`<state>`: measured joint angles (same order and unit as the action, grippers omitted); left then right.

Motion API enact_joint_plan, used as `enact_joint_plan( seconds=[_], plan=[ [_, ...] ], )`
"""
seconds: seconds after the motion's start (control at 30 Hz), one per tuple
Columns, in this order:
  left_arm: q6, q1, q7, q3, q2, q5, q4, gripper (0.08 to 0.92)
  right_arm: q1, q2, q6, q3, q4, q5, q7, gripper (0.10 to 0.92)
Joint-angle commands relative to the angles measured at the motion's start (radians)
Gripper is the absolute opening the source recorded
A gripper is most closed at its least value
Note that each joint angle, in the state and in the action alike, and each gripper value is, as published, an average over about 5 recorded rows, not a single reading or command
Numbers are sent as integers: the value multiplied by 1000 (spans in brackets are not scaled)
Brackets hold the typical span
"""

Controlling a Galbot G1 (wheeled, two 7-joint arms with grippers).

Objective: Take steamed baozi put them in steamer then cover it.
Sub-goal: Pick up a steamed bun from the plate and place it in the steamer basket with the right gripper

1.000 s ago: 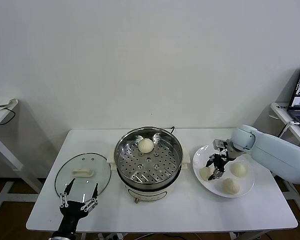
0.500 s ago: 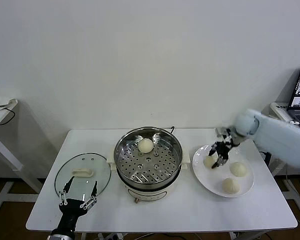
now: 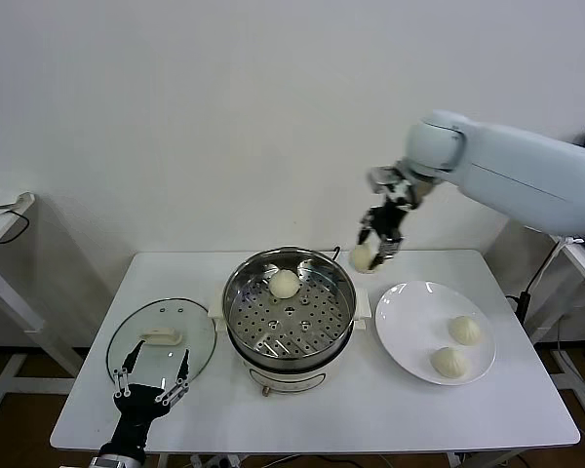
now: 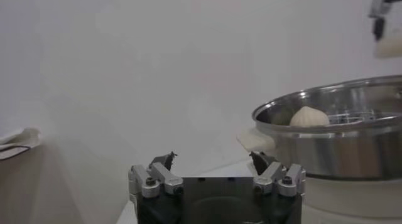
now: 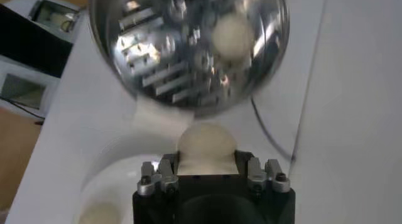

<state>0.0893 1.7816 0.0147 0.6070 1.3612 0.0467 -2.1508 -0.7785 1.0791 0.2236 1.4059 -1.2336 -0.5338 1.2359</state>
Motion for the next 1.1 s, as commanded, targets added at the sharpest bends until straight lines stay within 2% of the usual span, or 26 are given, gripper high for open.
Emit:
enact_joint_plan(
  seconds=[0.03,0.43,1.1],
  plan=[
    [2,-4,2,-1,4,0,-2,823,-53,299,97,102,-27,-195,-109,611],
    [1,-14,6,0,3,-1,1,823,59,393,151,145,13,-183,-277,603],
    [0,-14,7,6,3,0,12,823,124,398,152,142,24,-164,-297,612]
  ],
)
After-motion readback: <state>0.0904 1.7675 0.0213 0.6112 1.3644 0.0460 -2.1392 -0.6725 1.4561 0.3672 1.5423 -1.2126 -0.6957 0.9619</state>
